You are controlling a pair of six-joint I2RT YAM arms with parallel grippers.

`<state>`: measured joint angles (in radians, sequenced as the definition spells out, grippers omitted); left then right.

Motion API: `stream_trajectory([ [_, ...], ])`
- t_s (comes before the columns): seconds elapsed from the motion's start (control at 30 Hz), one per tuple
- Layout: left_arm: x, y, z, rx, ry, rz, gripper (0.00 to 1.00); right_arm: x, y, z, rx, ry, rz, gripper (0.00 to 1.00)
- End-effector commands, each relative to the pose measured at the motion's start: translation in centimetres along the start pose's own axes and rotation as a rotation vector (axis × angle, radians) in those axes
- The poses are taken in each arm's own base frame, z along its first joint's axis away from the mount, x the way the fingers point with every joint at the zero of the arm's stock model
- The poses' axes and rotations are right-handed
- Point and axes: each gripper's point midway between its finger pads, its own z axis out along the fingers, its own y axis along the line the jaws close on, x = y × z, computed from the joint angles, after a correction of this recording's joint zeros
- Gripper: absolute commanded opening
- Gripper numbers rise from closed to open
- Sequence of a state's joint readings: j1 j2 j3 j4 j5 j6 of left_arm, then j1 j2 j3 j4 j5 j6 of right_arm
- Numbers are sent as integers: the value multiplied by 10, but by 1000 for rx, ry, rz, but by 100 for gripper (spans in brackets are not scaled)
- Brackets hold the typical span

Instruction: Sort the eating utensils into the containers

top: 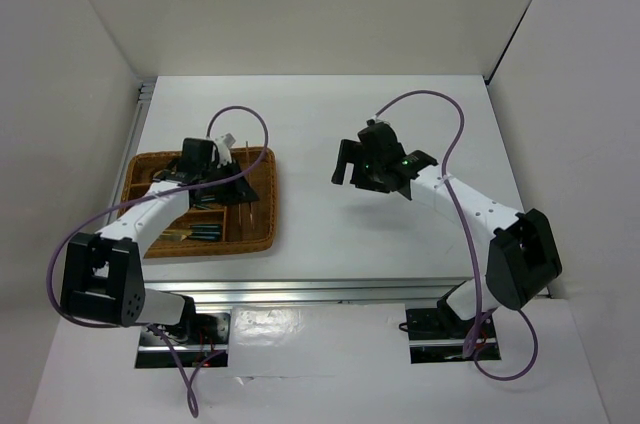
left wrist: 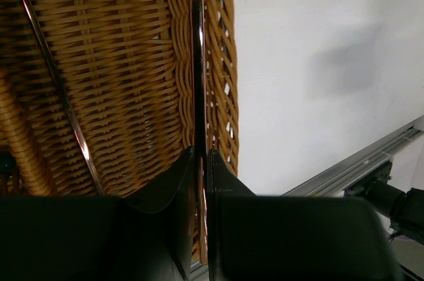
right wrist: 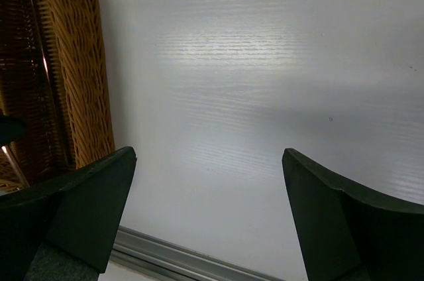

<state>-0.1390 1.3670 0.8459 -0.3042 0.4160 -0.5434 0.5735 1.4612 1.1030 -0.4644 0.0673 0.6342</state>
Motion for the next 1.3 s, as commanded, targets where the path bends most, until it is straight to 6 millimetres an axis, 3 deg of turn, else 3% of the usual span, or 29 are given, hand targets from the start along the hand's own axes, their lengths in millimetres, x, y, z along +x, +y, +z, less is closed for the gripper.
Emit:
stream_trajectory([
  [0.0,3,10,8,-18,34,17,19,-12,10,-2,-35,-35,-7,99],
  [0.23,7,18,24,-25,73,-11,20,-10,12,-5,-72,-53,-16,99],
  [0.33,-2,20,25,-47,53,-5,23,-12,11,-6,-73,-68,-15,99],
  [0.53,-12,19,21,-74,34,-2,37,-14,8,-7,-63,-87,-23,99],
  [0.7,-22,22,13,-129,7,1,41,-18,6,-8,-44,-102,-22,99],
  [0.87,-44,10,-14,-161,-67,54,43,-36,5,-22,-31,-175,-33,99],
  [1.0,-68,-17,-50,-133,-165,135,47,-56,7,-39,-38,-277,-35,99],
  [1.1,-79,-43,-86,-76,-279,207,49,-69,7,-53,-51,-360,-64,99],
  [1.13,-84,-56,-107,-45,-350,236,52,-73,5,-58,-42,-381,-68,99],
  [1.27,-91,-69,-137,-13,-513,324,59,-89,11,-89,-83,-472,-95,99],
])
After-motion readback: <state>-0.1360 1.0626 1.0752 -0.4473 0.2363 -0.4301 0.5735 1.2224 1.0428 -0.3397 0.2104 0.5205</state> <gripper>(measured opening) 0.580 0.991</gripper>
